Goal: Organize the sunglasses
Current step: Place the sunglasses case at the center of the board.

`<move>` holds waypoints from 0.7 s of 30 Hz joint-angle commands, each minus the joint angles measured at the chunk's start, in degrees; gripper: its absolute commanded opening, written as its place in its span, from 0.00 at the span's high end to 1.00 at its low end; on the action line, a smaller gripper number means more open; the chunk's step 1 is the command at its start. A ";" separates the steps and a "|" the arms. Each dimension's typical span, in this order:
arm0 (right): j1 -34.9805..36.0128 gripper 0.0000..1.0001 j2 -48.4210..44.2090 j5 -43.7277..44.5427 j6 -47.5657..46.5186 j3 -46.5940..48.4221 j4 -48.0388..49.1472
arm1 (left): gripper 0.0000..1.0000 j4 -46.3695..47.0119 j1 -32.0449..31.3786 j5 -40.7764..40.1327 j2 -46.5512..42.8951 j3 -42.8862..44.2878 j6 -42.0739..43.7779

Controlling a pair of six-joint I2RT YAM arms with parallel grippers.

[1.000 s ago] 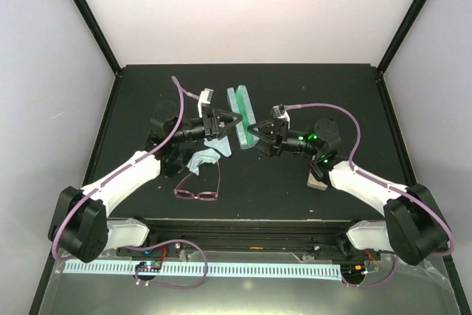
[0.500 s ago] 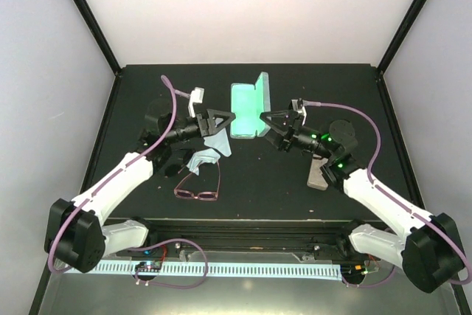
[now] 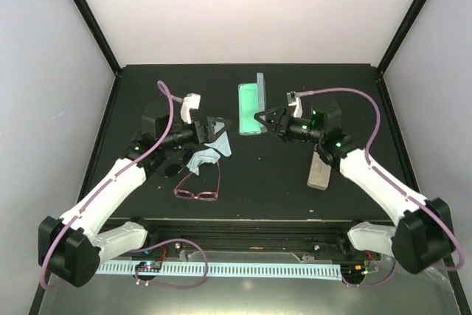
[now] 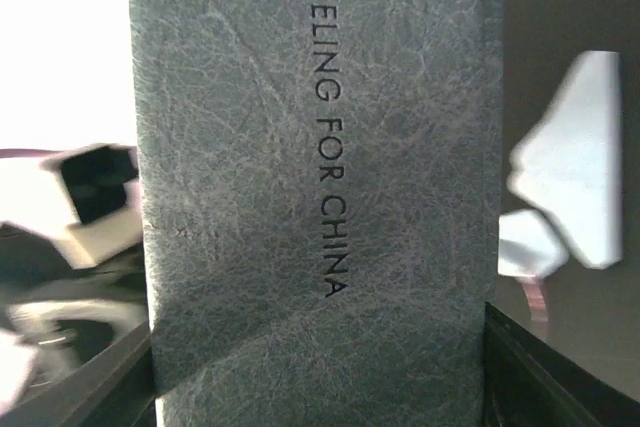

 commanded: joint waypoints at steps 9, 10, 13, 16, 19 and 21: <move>-6.20 0.67 24.26 -5.18 -33.36 7.26 -17.12 | 0.01 -10.76 0.42 -7.12 -3.99 -0.70 8.83; -6.70 0.67 25.94 -6.14 -33.79 7.30 -16.47 | 0.01 -10.83 0.42 -6.95 -4.01 -1.17 8.80; -8.72 0.67 30.04 -10.75 -34.64 6.23 -12.07 | 0.01 -10.31 0.42 -6.36 -4.12 -2.44 8.59; -10.94 0.61 32.24 -12.78 -35.12 5.22 -10.16 | 0.01 -9.83 0.42 -6.36 -3.85 -2.95 8.52; -11.95 0.47 33.52 -13.15 -36.24 4.45 -9.72 | 0.01 -9.61 0.42 -6.11 -2.75 -2.62 8.66; -12.01 0.36 34.56 -12.80 -37.37 4.72 -11.16 | 0.01 -9.56 0.42 -5.55 -1.80 -2.17 8.77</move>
